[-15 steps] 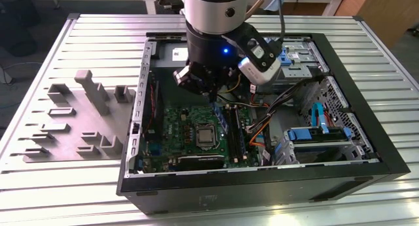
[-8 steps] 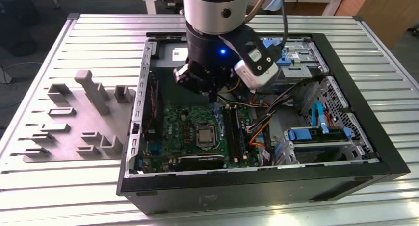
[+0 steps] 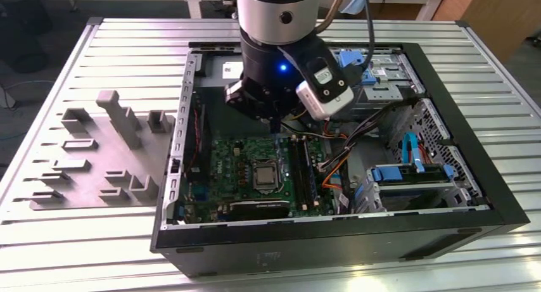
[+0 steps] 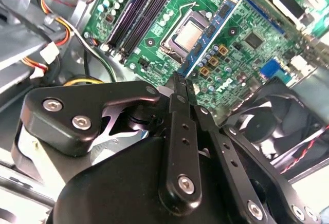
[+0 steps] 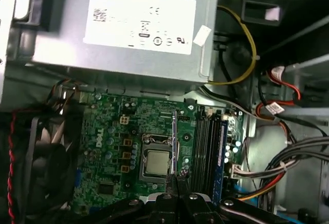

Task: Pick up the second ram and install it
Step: 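Insert the second ram into the second slot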

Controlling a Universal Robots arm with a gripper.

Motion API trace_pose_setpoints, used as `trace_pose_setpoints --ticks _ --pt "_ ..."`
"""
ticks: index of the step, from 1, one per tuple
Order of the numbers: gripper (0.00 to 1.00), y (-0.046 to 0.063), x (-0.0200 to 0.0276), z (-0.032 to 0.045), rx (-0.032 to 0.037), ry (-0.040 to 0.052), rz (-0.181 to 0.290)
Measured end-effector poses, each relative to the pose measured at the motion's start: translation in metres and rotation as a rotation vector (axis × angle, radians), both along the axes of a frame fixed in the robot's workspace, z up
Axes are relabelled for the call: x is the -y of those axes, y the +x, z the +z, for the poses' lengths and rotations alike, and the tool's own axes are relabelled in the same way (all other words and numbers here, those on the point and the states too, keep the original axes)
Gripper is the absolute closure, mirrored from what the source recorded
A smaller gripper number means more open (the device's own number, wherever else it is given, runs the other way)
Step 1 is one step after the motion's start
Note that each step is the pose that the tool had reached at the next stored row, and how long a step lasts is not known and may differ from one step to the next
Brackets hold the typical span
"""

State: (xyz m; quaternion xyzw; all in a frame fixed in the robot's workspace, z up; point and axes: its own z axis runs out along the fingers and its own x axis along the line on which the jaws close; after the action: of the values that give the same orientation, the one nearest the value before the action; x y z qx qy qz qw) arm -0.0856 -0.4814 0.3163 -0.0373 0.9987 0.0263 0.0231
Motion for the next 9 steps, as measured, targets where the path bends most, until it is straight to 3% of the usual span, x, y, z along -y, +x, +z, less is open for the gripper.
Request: trace_pose_setpoints --ticks 7,9 --pt "0.89 0.0 0.0 -0.0005 0.0 0.0 -0.109" --pt "0.89 0.0 0.0 -0.0005 -0.0001 0.0 -0.121"
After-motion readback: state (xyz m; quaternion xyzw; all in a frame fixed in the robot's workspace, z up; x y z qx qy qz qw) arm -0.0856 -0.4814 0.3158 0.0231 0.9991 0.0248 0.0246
